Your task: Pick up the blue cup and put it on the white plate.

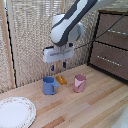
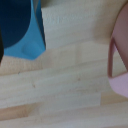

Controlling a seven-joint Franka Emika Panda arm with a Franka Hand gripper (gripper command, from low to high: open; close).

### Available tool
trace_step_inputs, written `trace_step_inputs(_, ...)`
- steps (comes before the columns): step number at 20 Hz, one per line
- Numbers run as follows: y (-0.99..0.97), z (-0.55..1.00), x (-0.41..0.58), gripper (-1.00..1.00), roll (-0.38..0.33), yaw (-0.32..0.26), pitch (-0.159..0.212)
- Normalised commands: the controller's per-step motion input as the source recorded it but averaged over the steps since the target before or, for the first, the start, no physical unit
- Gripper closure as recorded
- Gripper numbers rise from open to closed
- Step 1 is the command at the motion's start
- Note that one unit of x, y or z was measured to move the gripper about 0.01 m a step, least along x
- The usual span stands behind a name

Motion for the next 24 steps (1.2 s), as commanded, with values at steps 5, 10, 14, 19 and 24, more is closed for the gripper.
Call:
trace_step_inputs(5, 0.23, -0.24, 0.214, -1.00, -0.085, 0.070, 0.026)
trace_step_inputs(10, 0.42, -0.16, 0.115, -1.00, -0.141, 0.042, 0.023)
trace_step_inputs(14, 0.36, -0.26, 0.199, -1.00, -0.151, 0.060, 0.004)
trace_step_inputs(19, 0.11, -0.36, 0.264, 1.00, -0.095, 0.082, -0.019)
trace_step_inputs(24, 0.00, -0.21, 0.113, 1.00, -0.036, 0.077, 0.011)
